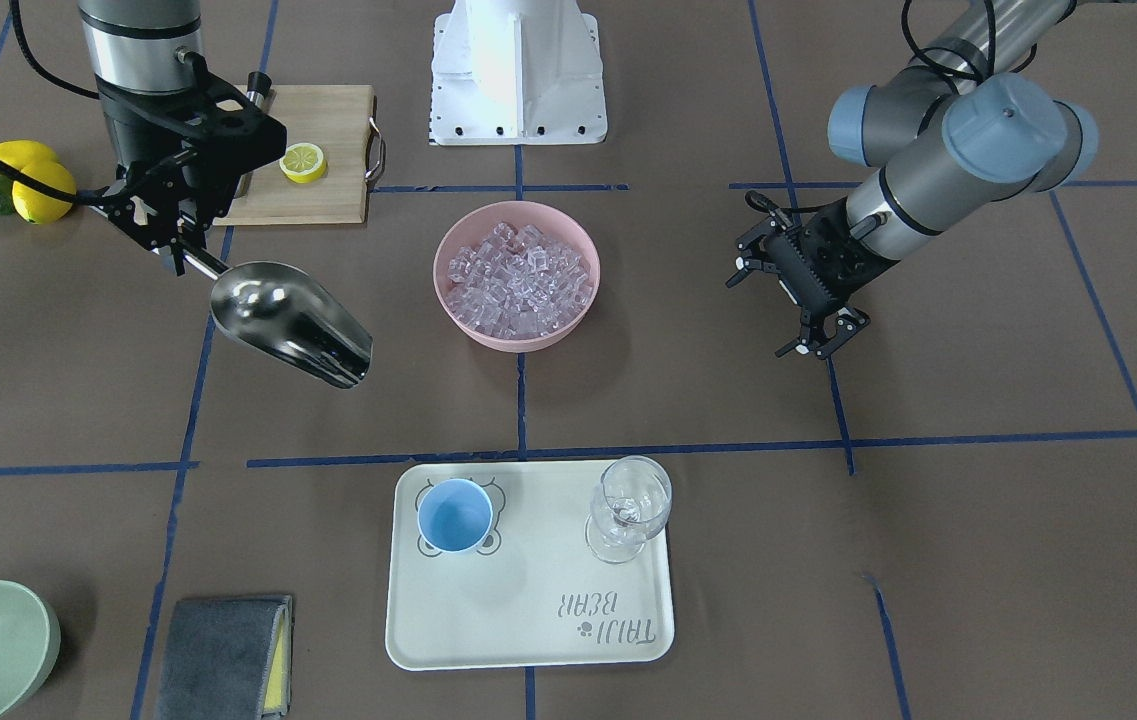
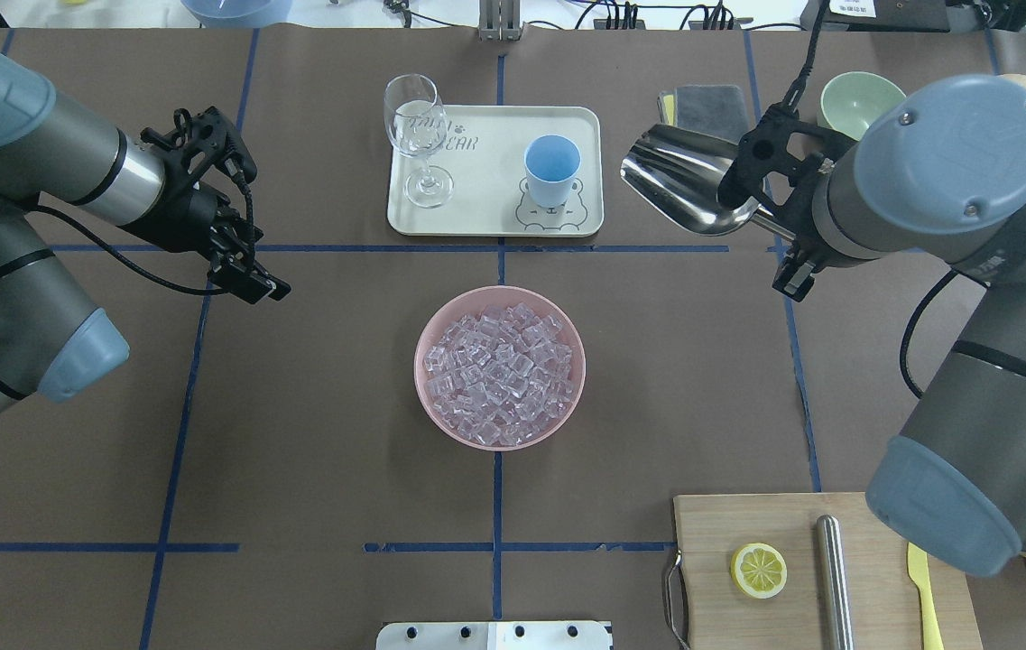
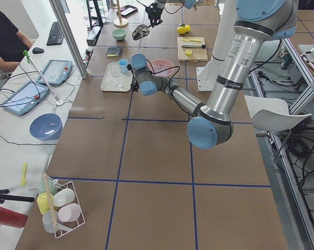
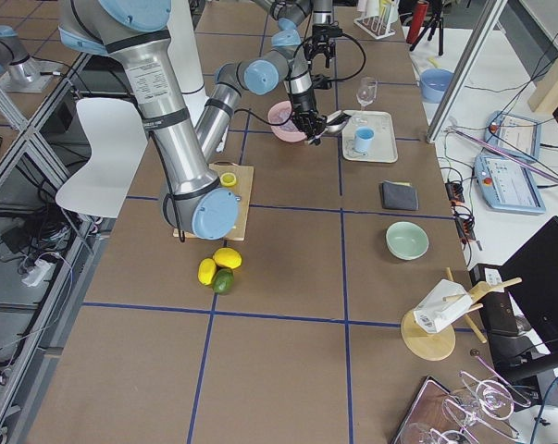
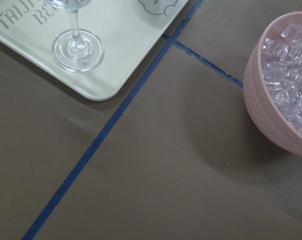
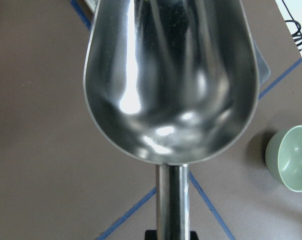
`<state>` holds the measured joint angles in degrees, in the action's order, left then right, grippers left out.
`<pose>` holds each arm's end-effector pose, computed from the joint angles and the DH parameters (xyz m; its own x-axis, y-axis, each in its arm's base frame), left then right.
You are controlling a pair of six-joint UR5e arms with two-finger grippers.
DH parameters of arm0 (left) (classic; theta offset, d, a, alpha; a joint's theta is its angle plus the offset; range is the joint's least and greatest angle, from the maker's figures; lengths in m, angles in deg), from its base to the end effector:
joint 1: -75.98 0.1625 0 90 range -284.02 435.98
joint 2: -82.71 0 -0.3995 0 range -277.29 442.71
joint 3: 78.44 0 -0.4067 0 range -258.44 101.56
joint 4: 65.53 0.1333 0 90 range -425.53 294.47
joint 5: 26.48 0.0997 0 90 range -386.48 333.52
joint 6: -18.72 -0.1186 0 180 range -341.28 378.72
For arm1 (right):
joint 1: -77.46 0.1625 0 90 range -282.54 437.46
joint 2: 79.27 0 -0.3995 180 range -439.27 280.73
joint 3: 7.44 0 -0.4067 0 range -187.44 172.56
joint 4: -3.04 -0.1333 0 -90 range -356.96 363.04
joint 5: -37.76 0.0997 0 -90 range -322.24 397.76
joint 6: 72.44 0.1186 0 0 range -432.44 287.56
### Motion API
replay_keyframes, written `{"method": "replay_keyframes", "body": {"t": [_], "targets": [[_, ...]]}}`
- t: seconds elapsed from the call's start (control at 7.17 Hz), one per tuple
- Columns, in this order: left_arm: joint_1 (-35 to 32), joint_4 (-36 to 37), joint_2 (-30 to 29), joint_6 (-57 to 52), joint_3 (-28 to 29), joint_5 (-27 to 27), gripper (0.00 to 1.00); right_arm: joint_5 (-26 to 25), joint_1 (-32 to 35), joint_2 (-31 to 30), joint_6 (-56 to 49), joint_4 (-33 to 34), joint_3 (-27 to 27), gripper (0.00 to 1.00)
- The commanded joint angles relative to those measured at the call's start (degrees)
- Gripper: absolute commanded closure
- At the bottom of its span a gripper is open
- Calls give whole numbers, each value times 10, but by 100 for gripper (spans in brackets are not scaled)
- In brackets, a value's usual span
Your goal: Put ice in cup with scoop
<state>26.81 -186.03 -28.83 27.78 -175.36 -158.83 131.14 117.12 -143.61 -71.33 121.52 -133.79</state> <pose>0.3720 -0.5122 0.3001 0.2326 0.8470 -0.4779 -0.3043 0.5302 0.7914 -0.3138 -0.4243 0.2071 0.6244 -0.7788 0.0598 0.6298 0.5472 0.5513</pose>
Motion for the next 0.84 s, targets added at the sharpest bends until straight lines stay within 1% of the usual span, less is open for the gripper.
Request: {"method": "replay_keyframes", "body": {"t": [0.0, 0.14, 0.28, 0.56, 0.7], "targets": [[8, 0, -1, 1, 1, 1, 0, -11, -13, 105, -125, 211, -2, 100], [19, 0, -7, 0, 1, 0, 0, -11, -32, 104, -131, 220, 1, 100], [40, -3, -16, -7, 2, 1, 0, -19, -72, 110, -124, 221, 18, 100], [58, -101, -15, -32, 6, 9, 0, -21, -100, 111, -123, 216, 18, 100], [90, -141, -17, -33, 9, 59, 0, -18, -101, 113, -131, 215, 16, 100]]}}
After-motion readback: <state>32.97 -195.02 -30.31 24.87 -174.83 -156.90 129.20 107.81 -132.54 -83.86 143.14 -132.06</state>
